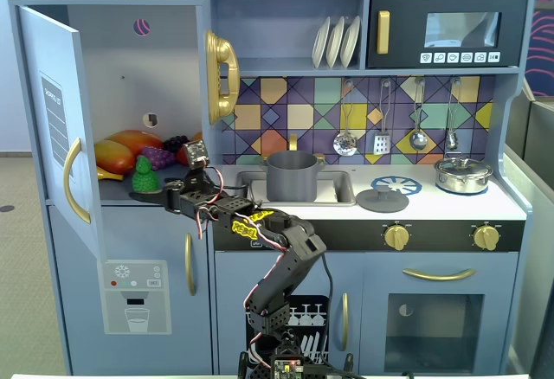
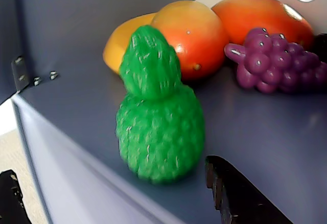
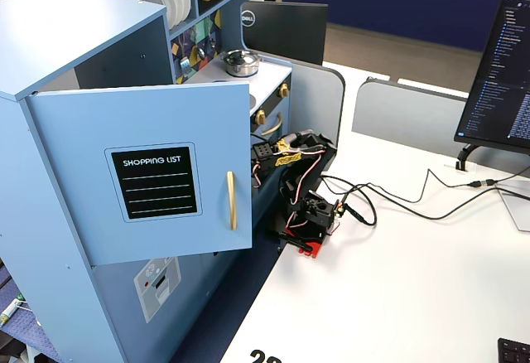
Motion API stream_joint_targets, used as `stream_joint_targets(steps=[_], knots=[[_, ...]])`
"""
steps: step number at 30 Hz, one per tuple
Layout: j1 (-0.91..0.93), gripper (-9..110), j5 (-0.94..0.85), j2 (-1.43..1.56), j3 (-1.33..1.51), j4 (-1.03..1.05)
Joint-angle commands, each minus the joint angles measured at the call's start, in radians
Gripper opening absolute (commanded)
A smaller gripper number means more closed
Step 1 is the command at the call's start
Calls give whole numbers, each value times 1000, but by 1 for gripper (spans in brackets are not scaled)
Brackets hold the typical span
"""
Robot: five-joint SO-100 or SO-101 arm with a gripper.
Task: Pick up the green pineapple from the left cabinet and place it in the gray recipient
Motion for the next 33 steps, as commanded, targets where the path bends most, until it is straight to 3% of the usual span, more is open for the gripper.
stream_joint_targets(steps=[1,23,27,31,33], knots=[[11,42,-14,-38,-104,-37],[18,39,-41,-373,-405,-81],[-2,28,-41,-430,-459,-100],[-29,0,-74,-451,-468,-127],[-43,0,-44,-428,-462,-130]])
